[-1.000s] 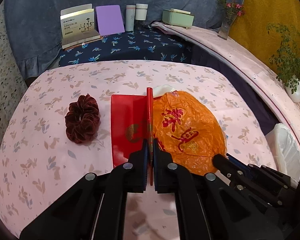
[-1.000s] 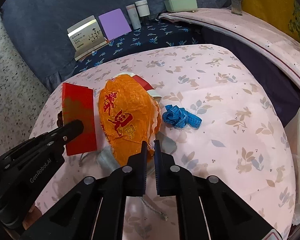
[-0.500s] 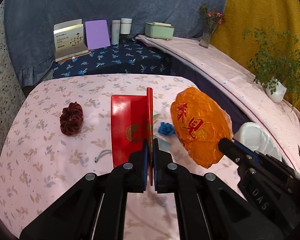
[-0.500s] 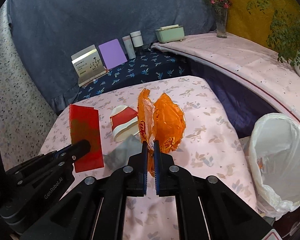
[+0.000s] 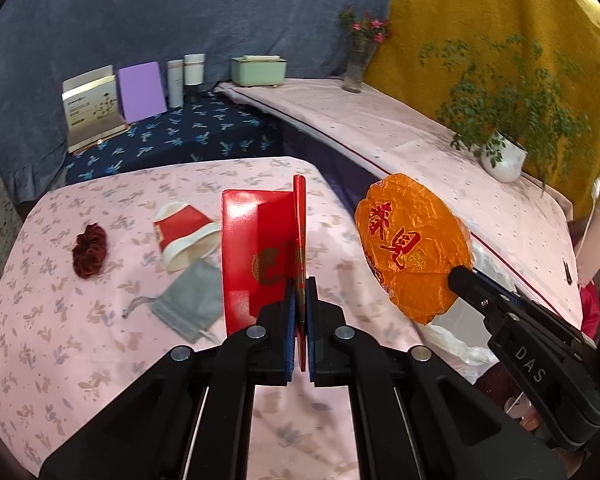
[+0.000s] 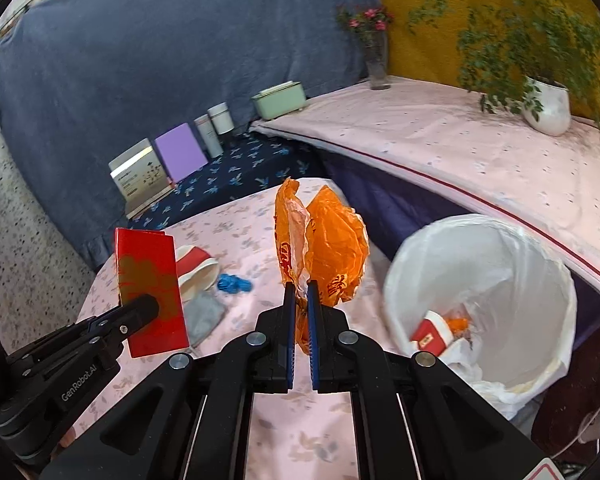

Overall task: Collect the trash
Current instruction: 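Carry the red box and orange bag over the bin and release both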

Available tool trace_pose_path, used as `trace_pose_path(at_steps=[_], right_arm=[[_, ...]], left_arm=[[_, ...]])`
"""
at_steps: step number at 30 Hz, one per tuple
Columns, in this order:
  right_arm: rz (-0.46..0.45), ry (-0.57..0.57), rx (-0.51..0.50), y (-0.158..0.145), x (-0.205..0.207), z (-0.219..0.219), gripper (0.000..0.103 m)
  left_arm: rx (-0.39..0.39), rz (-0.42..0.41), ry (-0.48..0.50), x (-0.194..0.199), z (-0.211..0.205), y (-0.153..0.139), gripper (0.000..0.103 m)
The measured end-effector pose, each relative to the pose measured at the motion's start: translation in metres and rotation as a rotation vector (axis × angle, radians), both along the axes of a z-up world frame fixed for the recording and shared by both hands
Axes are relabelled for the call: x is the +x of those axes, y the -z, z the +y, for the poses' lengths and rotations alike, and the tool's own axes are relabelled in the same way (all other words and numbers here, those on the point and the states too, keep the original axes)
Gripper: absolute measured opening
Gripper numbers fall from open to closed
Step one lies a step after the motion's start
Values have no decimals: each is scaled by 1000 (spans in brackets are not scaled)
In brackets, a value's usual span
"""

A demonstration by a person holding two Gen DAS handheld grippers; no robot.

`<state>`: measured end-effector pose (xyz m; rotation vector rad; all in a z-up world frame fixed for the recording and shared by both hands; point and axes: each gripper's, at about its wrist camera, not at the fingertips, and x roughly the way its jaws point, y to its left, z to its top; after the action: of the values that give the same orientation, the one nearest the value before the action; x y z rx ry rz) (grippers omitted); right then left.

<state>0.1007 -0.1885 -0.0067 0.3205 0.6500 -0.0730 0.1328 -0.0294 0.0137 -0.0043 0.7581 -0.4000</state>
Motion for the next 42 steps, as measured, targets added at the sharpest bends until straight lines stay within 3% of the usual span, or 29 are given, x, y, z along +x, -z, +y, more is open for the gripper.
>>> trace_pose_path(at_steps=[17,29,35,36,38,39,40,42], right_arm=[[15,189,45,18,-45,-102,6],[36,302,63,33,-69,-155,6],[48,330,68,39,-72,-171,6],[50,332,69,40,-72,-172,6],[55,333,72,42,-70,-174,6],[57,334,73,43,-70,-175,6],[59,332,76,44,-69,-175,6],[61,329,76,45,-67,-175,6]], left_arm=[[79,7,219,-24,-122,15,4],[103,26,380,-30,-193,31,4],[89,44,410,-28,-213,39,7],[88,47,412,-27,-215,41,9],[97,57,405,-25,-218,45,25],[102,61,396,-24,-218,46,46],[92,54,383,-23,-216,46,53],[88,45,367,-21,-212,46,53]])
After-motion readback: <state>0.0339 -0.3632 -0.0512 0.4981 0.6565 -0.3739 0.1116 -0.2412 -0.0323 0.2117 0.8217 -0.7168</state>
